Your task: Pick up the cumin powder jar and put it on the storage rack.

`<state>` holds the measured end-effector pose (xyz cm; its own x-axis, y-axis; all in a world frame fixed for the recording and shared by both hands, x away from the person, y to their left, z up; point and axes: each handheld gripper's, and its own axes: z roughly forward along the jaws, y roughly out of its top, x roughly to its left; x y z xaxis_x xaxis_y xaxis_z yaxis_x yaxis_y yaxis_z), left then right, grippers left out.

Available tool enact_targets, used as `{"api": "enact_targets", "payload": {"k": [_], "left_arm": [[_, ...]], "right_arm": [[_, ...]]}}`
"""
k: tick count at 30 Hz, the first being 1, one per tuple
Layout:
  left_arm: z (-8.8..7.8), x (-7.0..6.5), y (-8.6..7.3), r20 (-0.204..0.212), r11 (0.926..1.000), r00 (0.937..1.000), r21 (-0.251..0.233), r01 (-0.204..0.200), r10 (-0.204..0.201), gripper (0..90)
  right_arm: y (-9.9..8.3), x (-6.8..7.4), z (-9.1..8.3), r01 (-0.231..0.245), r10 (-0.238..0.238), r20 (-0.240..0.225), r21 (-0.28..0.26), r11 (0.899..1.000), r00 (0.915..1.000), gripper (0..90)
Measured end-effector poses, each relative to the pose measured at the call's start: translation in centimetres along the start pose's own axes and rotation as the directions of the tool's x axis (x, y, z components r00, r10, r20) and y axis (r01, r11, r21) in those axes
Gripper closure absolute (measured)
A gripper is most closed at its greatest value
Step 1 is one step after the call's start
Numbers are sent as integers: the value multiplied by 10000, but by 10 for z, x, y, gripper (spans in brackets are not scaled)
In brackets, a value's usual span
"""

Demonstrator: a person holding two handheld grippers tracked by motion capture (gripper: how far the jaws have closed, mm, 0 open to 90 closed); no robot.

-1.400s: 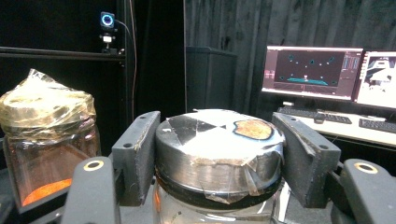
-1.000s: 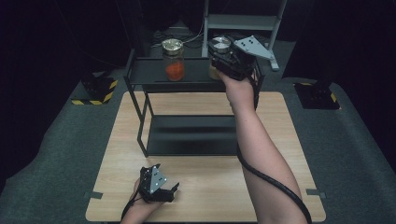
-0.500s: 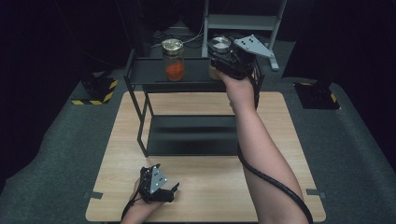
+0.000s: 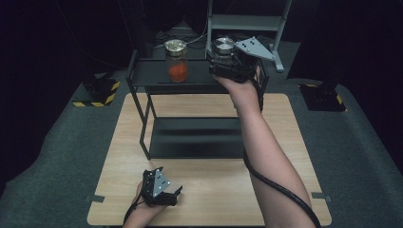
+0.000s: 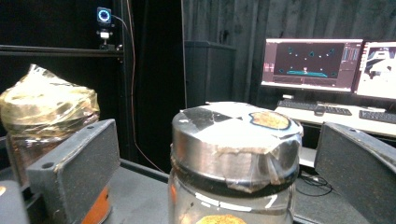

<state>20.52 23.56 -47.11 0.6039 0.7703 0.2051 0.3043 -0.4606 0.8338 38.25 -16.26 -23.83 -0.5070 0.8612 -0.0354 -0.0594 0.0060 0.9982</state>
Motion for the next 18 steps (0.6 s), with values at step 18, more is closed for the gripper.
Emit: {"api": "enact_targets", "payload": {"k": [18], "left_arm": [[0,-1,0,-36,10000,10000,21,-27,27,8]], "right_arm": [[-7,2,-39,201,-208,-274,-254,9995,9994,0]]}}
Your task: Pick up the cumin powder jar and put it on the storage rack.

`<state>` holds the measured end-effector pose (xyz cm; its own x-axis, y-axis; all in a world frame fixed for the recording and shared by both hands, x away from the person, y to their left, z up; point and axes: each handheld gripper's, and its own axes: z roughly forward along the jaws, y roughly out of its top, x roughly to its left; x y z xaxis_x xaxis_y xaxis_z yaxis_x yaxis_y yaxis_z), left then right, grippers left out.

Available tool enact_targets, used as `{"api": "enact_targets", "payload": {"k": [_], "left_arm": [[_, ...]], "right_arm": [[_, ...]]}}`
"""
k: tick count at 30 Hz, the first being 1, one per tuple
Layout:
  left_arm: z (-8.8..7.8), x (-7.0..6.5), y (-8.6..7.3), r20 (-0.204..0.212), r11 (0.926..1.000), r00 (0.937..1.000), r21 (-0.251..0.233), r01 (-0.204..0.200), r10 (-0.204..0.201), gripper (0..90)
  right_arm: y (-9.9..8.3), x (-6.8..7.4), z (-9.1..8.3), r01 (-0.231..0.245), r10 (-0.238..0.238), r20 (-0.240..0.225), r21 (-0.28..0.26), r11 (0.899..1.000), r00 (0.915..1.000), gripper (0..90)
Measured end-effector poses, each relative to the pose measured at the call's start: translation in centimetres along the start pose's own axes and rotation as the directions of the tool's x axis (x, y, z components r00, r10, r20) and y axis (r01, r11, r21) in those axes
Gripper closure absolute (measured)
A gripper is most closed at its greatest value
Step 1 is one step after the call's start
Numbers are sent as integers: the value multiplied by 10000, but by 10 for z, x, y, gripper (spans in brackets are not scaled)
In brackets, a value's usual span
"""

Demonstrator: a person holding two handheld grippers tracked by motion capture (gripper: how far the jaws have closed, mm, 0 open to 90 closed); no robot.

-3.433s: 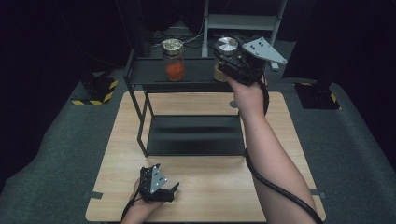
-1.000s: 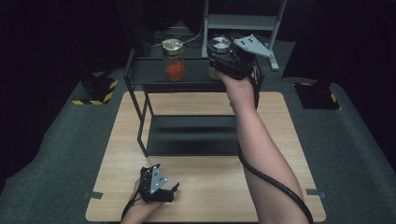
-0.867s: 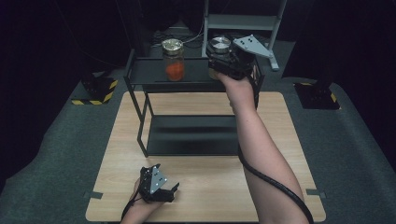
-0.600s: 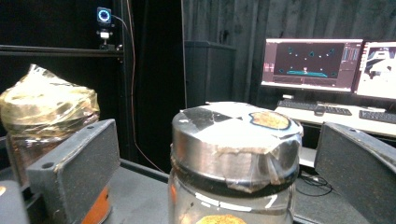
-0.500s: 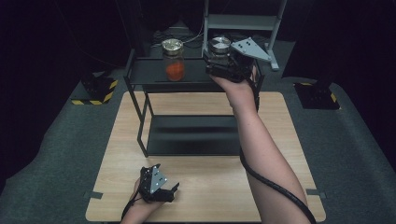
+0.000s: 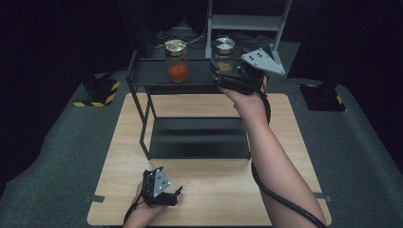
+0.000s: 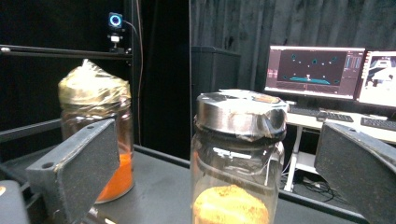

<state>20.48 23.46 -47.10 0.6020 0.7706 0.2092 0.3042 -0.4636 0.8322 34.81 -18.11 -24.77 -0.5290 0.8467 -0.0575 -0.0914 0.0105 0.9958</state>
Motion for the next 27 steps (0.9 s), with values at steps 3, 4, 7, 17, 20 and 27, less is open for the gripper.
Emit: {"api": "enact_targets", "payload": {"k": [3,4,7,17,20,27], "left_arm": [[0,0,0,4,10000,10000,-10,11,-11,8],[0,0,0,3,10000,10000,-14,11,-11,8],[0,0,0,5,10000,10000,-20,22,-22,8],[0,0,-1,16,10000,10000,-43,36,-35,8],[0,1,-1,24,10000,10000,-43,20,-20,8],[0,1,0,72,10000,10000,-15,4,-3,8]], "right_arm": [[-2,0,-8,55,-55,-54,-65,10000,10000,0],[-2,0,-10,64,-65,-63,-101,9999,10000,0],[-4,1,-18,132,-133,-122,-139,9998,9998,0],[-11,0,-44,283,-291,-236,-326,9991,9993,0],[-13,0,-51,370,-380,-301,-340,9987,9988,0],[-16,4,-64,503,-513,-363,-290,9983,9980,0]]}}
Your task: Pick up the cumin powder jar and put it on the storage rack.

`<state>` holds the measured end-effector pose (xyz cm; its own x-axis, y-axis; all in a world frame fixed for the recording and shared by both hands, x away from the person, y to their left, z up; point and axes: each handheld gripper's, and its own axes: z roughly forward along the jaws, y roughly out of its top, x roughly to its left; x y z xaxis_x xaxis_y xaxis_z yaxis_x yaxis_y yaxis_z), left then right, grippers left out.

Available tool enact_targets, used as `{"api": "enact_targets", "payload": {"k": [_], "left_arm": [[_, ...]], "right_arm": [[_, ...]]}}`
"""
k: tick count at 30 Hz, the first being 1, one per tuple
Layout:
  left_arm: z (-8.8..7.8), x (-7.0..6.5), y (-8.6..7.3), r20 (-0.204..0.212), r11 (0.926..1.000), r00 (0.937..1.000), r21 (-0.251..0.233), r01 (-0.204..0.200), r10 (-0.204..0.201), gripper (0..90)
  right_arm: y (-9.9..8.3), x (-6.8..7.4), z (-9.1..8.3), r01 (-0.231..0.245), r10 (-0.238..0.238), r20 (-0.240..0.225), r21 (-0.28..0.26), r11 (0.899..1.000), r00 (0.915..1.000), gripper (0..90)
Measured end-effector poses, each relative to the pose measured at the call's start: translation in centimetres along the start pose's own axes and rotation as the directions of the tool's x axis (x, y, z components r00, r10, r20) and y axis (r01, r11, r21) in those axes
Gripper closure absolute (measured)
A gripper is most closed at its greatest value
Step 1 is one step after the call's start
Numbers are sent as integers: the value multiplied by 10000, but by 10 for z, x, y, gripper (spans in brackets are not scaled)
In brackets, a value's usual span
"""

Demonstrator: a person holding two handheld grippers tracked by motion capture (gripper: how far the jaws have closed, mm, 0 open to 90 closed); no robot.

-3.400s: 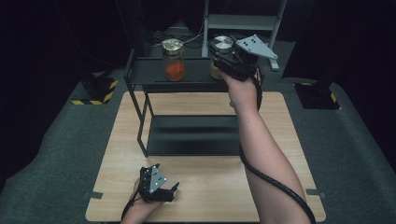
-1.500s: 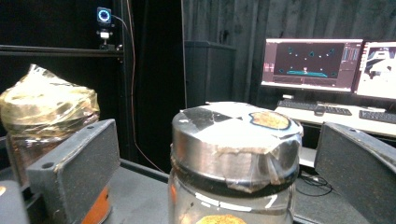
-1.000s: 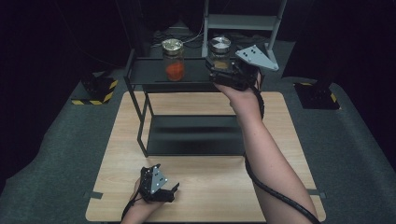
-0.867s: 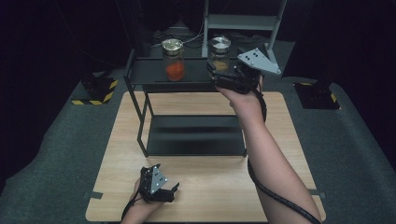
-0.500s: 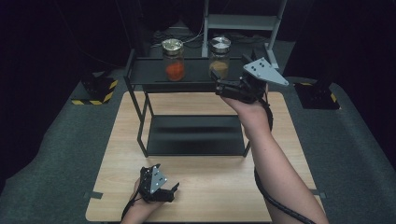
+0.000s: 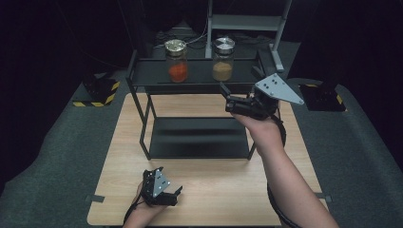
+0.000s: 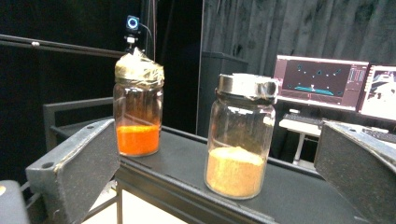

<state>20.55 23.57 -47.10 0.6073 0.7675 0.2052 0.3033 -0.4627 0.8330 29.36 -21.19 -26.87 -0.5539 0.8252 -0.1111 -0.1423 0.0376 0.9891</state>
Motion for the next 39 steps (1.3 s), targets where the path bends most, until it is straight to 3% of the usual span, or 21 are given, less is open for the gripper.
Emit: {"api": "enact_targets", "payload": {"k": [11,22,34,39], "left_arm": [[0,1,-1,49,10000,10000,-56,44,-43,8],[0,0,-1,13,10000,10000,-46,17,-17,8],[-1,1,-1,51,10000,10000,-69,-31,31,8],[0,1,-1,72,10000,9999,-50,-71,71,8]], "right_arm": [[-14,4,-17,521,-523,42,403,9978,9986,0],[-51,2,-41,606,-591,-199,891,9942,9981,0],[-95,13,-67,785,-753,-274,1456,9862,9968,0],[-114,16,-77,624,-578,-301,1852,9807,9979,0]]}}
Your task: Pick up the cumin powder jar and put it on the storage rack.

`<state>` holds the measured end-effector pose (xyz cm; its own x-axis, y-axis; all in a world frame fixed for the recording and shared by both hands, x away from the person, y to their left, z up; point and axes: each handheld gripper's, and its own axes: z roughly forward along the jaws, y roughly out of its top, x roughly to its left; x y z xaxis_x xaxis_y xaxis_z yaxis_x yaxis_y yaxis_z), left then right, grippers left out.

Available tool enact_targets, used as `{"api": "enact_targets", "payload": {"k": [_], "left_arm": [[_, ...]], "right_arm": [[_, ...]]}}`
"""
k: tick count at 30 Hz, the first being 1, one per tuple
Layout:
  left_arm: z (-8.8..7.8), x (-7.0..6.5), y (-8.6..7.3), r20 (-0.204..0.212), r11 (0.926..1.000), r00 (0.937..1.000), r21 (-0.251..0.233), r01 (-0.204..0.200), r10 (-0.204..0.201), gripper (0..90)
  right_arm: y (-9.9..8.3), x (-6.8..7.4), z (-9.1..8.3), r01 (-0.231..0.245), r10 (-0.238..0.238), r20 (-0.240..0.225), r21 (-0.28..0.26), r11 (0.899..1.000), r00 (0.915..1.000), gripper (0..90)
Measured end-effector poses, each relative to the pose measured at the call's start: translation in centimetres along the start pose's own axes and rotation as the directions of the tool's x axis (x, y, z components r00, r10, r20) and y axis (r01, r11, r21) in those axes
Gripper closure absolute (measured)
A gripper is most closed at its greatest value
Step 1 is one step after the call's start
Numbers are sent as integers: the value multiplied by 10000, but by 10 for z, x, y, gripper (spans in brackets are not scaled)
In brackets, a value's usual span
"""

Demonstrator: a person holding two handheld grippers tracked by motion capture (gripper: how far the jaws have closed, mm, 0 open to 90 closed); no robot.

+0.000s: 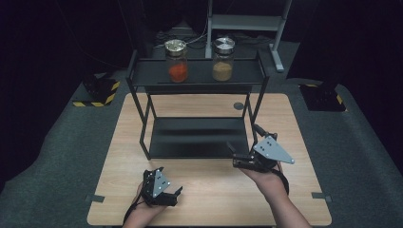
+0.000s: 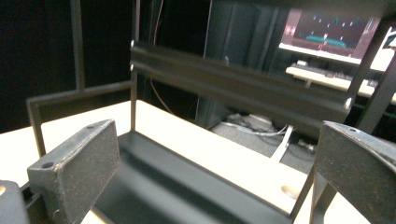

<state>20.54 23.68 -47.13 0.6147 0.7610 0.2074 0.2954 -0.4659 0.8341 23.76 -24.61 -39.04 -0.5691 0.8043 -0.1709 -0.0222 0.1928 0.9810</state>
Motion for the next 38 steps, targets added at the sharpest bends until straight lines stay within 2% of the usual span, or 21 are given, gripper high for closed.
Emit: {"api": "enact_targets", "payload": {"k": [12,16,25,31,32,33,36,38], "left_arm": [[0,0,0,-6,10000,10000,-8,37,-37,8],[0,-1,0,-30,10000,10000,-4,2,-2,8],[0,-3,1,-101,9999,9999,55,-107,108,8],[0,-5,1,-154,9998,9997,83,-189,191,8],[0,-5,1,-151,9998,9997,85,-190,191,8],[0,-5,1,-145,9998,9997,87,-200,201,8],[0,-5,1,-153,9998,9997,70,-194,195,8],[0,-4,1,-120,9998,9998,96,-169,170,8]], "right_arm": [[-46,9,-17,-106,93,133,1083,9941,9999,0],[-60,13,-22,109,-145,226,1532,9881,9996,0],[-85,16,-25,296,-414,406,2565,9661,9983,0],[-91,20,-24,471,-681,496,3419,9385,9964,0],[-92,21,-25,568,-798,564,3311,9419,9952,0],[-92,21,-25,549,-786,579,3337,9411,9952,0],[-90,22,-25,614,-877,594,3520,9340,9944,0],[-90,23,-25,651,-920,599,3538,9331,9939,0]]}}
